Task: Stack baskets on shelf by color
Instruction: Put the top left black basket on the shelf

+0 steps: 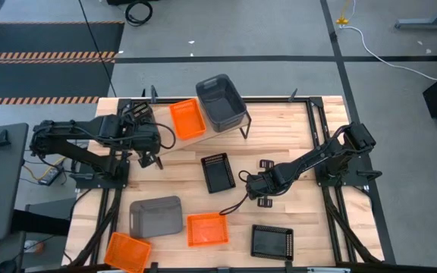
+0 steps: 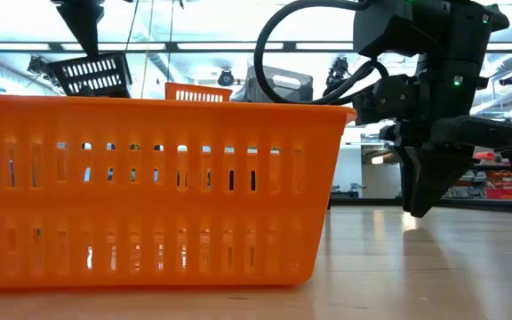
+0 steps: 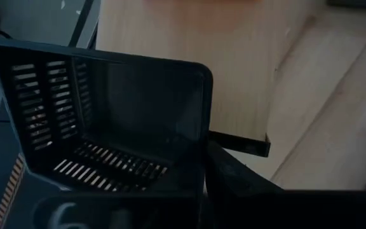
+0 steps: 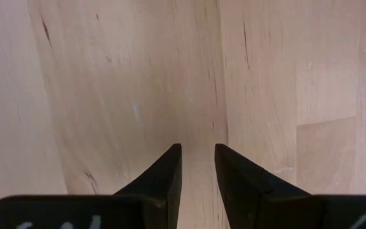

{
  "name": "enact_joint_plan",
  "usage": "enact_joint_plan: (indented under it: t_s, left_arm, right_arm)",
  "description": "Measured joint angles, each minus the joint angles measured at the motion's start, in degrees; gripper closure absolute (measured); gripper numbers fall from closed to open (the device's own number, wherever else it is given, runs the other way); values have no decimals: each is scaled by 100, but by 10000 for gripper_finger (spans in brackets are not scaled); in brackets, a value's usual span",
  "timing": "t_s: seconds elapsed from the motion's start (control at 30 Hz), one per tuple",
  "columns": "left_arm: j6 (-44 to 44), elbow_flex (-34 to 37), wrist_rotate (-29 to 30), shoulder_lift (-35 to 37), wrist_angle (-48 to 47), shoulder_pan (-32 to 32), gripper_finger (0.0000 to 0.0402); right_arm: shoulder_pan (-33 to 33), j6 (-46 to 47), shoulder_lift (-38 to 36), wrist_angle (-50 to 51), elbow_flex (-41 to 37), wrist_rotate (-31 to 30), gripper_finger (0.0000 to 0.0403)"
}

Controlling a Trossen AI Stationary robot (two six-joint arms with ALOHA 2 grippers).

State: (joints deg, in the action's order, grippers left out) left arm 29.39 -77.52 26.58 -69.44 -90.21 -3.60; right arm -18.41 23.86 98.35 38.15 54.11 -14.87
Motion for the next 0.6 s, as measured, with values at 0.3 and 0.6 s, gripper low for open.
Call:
enact_joint_plan:
  t_s: [0.3, 0.6]
  left_arm:
    - [-264, -273, 38, -7, 21, 0, 388]
    - [-278, -653, 128, -5, 57, -4, 388]
  right_arm:
    - [0, -72, -2, 0, 0, 0, 302]
    - [0, -87, 0, 0, 0, -2, 302]
